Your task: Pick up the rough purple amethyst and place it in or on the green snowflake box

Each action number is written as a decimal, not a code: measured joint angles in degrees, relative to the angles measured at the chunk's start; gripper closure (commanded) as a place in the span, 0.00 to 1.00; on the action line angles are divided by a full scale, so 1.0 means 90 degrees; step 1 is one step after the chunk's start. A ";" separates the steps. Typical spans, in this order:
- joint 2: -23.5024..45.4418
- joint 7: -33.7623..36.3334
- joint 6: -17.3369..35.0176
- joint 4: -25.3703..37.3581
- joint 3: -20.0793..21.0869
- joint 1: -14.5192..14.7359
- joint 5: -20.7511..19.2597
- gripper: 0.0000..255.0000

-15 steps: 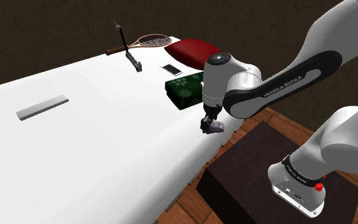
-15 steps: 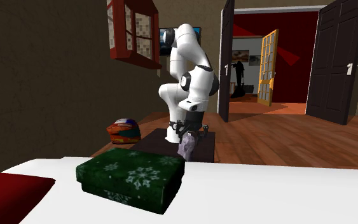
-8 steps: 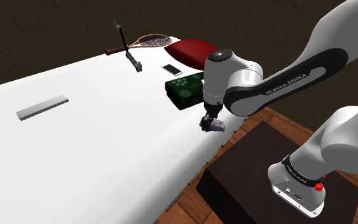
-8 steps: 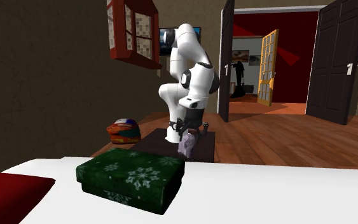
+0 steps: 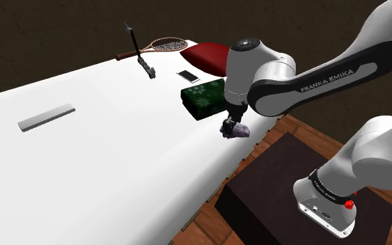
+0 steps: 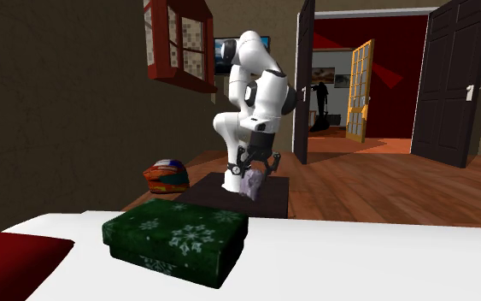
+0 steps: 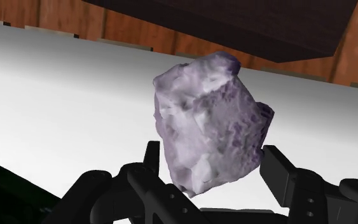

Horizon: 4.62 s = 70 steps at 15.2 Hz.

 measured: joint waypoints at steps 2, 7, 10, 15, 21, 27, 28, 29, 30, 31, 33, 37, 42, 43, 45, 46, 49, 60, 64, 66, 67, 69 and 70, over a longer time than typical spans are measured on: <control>-0.0124 -0.0064 -0.0192 0.0076 -0.0022 0.0017 0.0053 1.00; -0.0396 -0.0207 -0.0665 0.0295 -0.0078 0.0048 0.0151 1.00; -0.0571 -0.0288 -0.0952 0.0418 -0.0114 0.0067 0.0204 1.00; -0.0823 -0.0389 -0.1450 0.0677 -0.0158 0.0100 0.0278 1.00; -0.1022 -0.0503 -0.1986 0.1026 -0.0217 0.0107 0.0314 1.00; -0.0319 -0.0786 -0.2061 0.1824 -0.0422 -0.0176 0.0010 1.00; -0.0155 -0.0901 -0.2056 0.1996 -0.0505 -0.0260 -0.0072 1.00; -0.0013 -0.1019 -0.2046 0.2141 -0.0586 -0.0339 -0.0145 1.00; 0.0159 -0.1064 -0.2025 0.2296 -0.0621 -0.0386 -0.0202 1.00; 0.0333 -0.1144 -0.2043 0.2494 -0.0673 -0.0444 -0.0264 1.00; 0.0754 -0.1252 -0.2029 0.2913 -0.0750 -0.0542 -0.0385 1.00; 0.1529 -0.1556 -0.2230 0.3925 -0.0921 -0.0725 -0.0578 1.00; 0.2556 -0.1926 -0.2488 0.5262 -0.1106 -0.0905 -0.0756 1.00; 0.2786 -0.1988 -0.2626 0.5634 -0.1128 -0.0920 -0.0780 1.00; 0.3251 -0.2143 -0.2794 0.6292 -0.1194 -0.0975 -0.0834 1.00; 0.3327 -0.2153 -0.2773 0.6346 -0.1202 -0.0980 -0.0843 1.00; 0.3500 -0.2114 -0.2598 0.6336 -0.1209 -0.0974 -0.0875 1.00; 0.3707 -0.1932 -0.1748 0.5675 -0.1235 -0.0988 -0.0966 1.00; 0.3803 -0.1883 -0.1515 0.5534 -0.1248 -0.0992 -0.1001 1.00; 0.3815 -0.1874 -0.1484 0.5514 -0.1249 -0.0991 -0.1006 1.00; 0.3817 -0.1872 -0.1479 0.5511 -0.1249 -0.0991 -0.1007 1.00; 0.3819 -0.1871 -0.1475 0.5509 -0.1249 -0.0991 -0.1007 1.00; 0.3819 -0.1870 -0.1474 0.5509 -0.1249 -0.0991 -0.1007 1.00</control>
